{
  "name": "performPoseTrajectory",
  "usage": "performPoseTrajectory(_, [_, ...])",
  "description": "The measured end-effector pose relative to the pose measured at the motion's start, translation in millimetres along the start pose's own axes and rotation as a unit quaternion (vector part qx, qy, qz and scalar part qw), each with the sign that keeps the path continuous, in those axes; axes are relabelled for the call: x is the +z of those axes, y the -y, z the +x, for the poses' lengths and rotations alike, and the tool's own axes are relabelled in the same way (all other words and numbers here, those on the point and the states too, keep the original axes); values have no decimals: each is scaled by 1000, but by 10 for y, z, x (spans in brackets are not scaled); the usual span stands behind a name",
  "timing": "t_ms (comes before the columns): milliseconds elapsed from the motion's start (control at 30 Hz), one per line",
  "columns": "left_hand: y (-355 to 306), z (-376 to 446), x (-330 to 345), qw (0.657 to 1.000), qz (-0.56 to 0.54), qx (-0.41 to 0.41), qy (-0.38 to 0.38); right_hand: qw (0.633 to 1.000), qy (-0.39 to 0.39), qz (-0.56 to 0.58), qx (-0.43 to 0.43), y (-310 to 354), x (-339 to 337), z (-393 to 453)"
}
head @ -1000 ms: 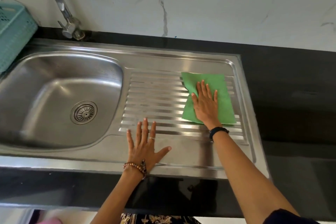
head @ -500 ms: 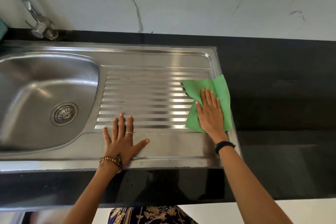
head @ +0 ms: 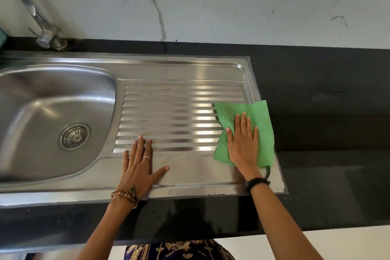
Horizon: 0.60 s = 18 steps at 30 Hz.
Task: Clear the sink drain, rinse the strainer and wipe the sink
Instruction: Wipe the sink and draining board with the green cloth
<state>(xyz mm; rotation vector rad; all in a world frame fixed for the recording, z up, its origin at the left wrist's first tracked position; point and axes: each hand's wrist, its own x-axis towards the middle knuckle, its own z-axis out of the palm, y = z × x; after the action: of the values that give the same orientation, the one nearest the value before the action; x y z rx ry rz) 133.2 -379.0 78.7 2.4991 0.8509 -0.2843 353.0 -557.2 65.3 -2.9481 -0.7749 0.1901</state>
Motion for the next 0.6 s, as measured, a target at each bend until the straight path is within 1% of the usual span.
performPoseTrajectory(100, [109, -86, -23, 1000, -1, -11, -15, 1000, 8, 18, 20, 137, -44, 263])
performPoseTrajectory(200, [303, -167, -56, 999, 9, -38, -24, 999, 3, 21, 38, 328, -42, 380])
performPoseTrajectory(300, [517, -227, -125, 998, 3, -51, -29, 999, 7, 30, 5, 708, 28, 342])
performPoseTrajectory(433, [709, -290, -210, 998, 3, -47, -34, 999, 6, 29, -43, 1302, 145, 234])
performPoseTrajectory(600, [1012, -351, -304, 999, 6, -30, -11, 999, 5, 28, -33, 1710, 223, 172])
